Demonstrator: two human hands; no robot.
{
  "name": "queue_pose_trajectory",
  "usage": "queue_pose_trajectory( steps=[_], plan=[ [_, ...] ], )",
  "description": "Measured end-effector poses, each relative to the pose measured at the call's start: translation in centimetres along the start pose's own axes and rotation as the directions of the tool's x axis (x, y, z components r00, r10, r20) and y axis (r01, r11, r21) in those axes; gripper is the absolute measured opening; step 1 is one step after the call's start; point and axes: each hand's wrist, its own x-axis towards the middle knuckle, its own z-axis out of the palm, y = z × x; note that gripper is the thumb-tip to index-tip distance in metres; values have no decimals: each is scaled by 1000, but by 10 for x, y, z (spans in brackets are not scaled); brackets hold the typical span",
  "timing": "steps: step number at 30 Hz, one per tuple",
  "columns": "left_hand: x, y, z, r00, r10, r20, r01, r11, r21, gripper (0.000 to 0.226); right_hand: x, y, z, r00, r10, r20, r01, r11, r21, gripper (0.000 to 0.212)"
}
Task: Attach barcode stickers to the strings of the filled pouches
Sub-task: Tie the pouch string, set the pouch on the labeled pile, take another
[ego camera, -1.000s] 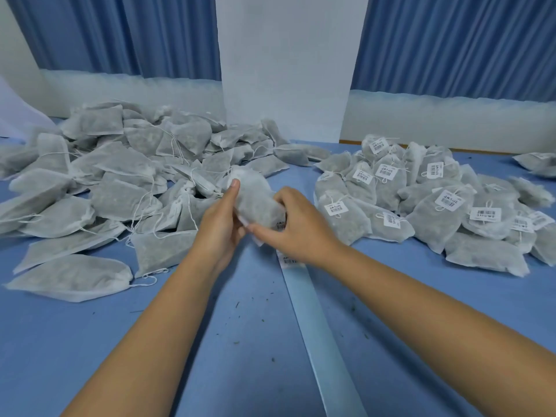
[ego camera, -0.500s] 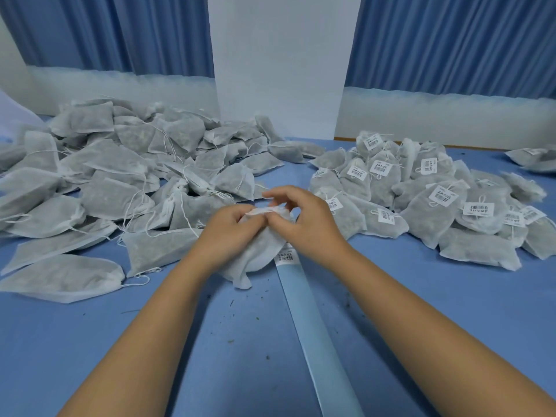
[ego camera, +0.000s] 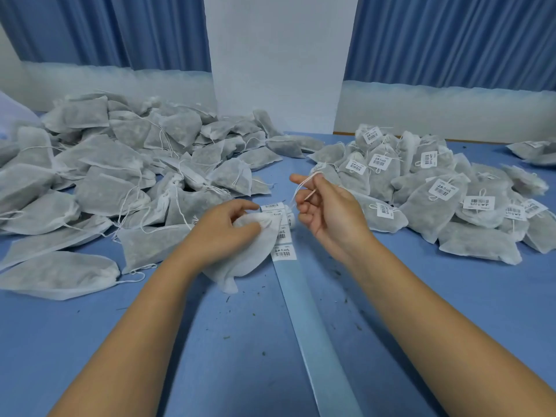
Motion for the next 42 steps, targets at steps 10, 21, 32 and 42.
queue_pose_trajectory(
  steps=[10, 21, 32, 42],
  plan=[
    [-13, 17, 14, 969, 238, 63, -229, 966, -119, 11, -6, -6, 4, 978, 86, 189, -107, 989, 102, 50],
    [-11, 11, 7, 987, 120, 111, -112, 991, -76, 15, -1, 10, -17, 906, -324, -273, 32, 695, -718, 53],
    [-9, 9, 5, 981, 195, -2, -193, 971, -137, 16, -12, 24, -4, 992, -4, 126, 94, 690, -718, 28],
    [-8, 7, 1, 989, 96, 111, -79, 986, -146, 4, -7, 17, -12, 959, -223, 176, 282, 670, -687, 10]
  ],
)
